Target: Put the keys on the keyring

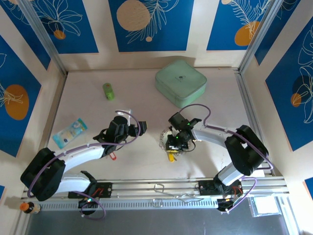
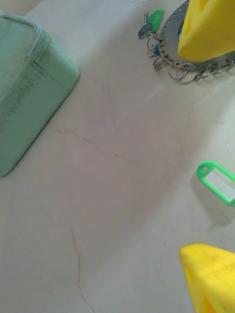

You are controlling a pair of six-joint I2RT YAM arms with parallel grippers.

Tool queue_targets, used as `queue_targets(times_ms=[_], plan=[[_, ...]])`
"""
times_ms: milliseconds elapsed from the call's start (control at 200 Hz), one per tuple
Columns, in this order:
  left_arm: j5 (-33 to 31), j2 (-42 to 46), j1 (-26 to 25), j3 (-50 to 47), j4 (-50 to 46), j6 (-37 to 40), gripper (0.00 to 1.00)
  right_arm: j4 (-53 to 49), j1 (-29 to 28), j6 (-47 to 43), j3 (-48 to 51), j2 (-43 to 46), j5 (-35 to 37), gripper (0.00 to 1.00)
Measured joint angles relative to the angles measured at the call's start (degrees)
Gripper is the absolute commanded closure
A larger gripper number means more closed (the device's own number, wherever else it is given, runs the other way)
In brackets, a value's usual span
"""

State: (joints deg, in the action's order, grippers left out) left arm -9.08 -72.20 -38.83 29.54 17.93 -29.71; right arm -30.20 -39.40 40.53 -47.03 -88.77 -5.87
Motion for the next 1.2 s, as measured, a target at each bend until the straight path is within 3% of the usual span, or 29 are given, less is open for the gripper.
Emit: queue_targets(times_ms=[325, 1195], plan=[[0.0, 0.0, 0.0, 0.0, 0.0, 0.0, 0.05, 0.2, 0.0, 0.0, 0.3, -0.1, -0.2, 0.87], [0.0, 0.0, 0.0, 0.0, 0.0, 0.0, 0.05, 0.6, -1.2, -0.6, -1.0, -2.6, -0.3, 0.84]])
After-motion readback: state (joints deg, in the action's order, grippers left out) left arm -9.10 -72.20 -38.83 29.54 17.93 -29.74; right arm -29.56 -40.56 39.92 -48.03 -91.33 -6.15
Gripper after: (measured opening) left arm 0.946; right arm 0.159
